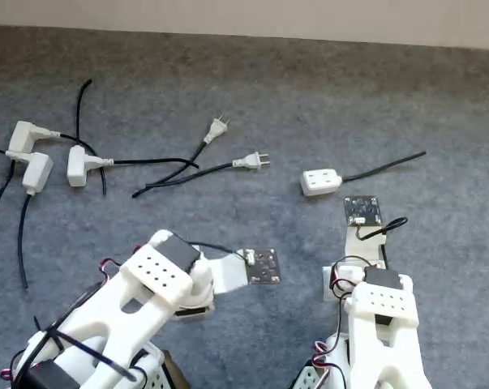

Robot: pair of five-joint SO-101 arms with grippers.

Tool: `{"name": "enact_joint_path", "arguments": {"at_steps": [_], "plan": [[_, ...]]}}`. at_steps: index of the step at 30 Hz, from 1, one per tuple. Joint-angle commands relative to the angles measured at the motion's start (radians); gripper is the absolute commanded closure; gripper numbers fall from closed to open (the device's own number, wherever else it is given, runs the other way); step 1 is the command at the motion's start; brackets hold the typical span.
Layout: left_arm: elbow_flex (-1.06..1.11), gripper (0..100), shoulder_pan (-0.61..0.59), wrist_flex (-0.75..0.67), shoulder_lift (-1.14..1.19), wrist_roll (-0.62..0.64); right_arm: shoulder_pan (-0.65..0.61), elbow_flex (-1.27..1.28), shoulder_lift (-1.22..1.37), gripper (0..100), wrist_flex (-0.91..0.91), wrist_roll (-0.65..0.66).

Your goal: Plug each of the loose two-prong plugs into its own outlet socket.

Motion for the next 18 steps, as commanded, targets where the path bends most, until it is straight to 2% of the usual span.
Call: {"name": "enact_joint_path", "arguments": {"at_steps": [1,5,12,18], "plan": [[-0.004,86,-0.038,-0.057,0.002,0.003,-0.019,0.001,-0.012,83.7,-0.016,0.008],[-0.027,87,-0.137,-0.110,0.079,-0.064,-0.019,0.001,-0.012,83.7,-0.016,0.008],[-0.216,87,-0.268,-0.107,0.245,-0.146,-0.019,0.001,-0.012,83.7,-0.016,0.008],[-0.426,87,-0.295,0.051,0.297,-0.164,-0.019,0.001,-0.012,83.7,-0.016,0.008]]}}
